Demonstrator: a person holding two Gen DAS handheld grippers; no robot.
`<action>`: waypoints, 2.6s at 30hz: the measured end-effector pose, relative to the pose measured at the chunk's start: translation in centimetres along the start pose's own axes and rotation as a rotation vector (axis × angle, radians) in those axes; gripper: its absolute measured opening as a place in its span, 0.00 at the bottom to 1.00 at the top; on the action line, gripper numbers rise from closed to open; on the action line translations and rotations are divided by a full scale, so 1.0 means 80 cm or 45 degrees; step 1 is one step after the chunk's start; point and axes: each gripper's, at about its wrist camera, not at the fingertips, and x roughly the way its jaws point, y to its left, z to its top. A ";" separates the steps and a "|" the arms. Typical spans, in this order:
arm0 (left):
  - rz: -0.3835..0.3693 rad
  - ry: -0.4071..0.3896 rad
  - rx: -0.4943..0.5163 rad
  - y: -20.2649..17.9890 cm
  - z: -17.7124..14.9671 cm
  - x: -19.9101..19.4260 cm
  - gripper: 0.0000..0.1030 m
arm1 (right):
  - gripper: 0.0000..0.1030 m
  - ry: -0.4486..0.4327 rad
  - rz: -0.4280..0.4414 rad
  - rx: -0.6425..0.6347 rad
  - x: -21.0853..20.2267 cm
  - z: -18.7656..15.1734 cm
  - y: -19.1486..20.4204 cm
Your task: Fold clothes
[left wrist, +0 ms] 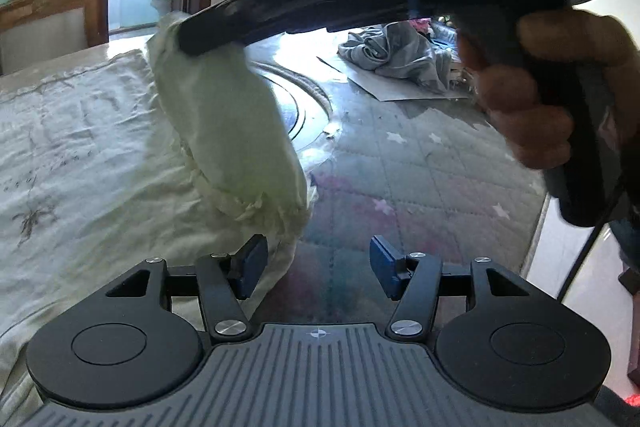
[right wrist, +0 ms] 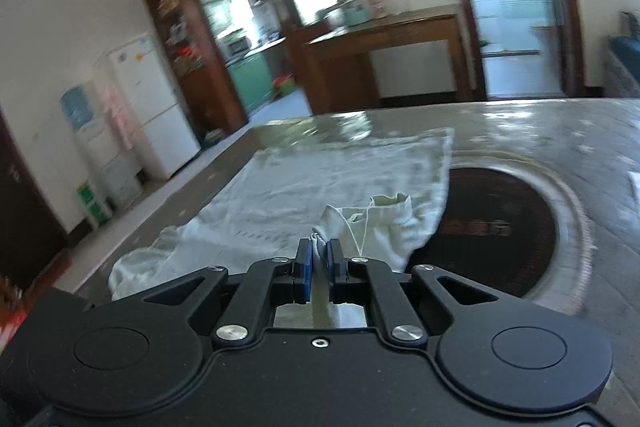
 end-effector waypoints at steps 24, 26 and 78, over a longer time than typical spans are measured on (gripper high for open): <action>0.066 -0.134 -0.080 0.033 -0.003 -0.078 0.62 | 0.12 0.283 -0.164 -0.186 -0.006 -0.071 -0.009; 0.062 -0.132 -0.062 0.031 0.001 -0.071 0.62 | 0.12 0.236 -0.142 -0.155 -0.014 -0.056 -0.014; 0.797 -0.279 -1.154 0.244 -0.140 -0.311 0.59 | 0.28 0.135 -0.145 -0.182 0.046 -0.082 0.023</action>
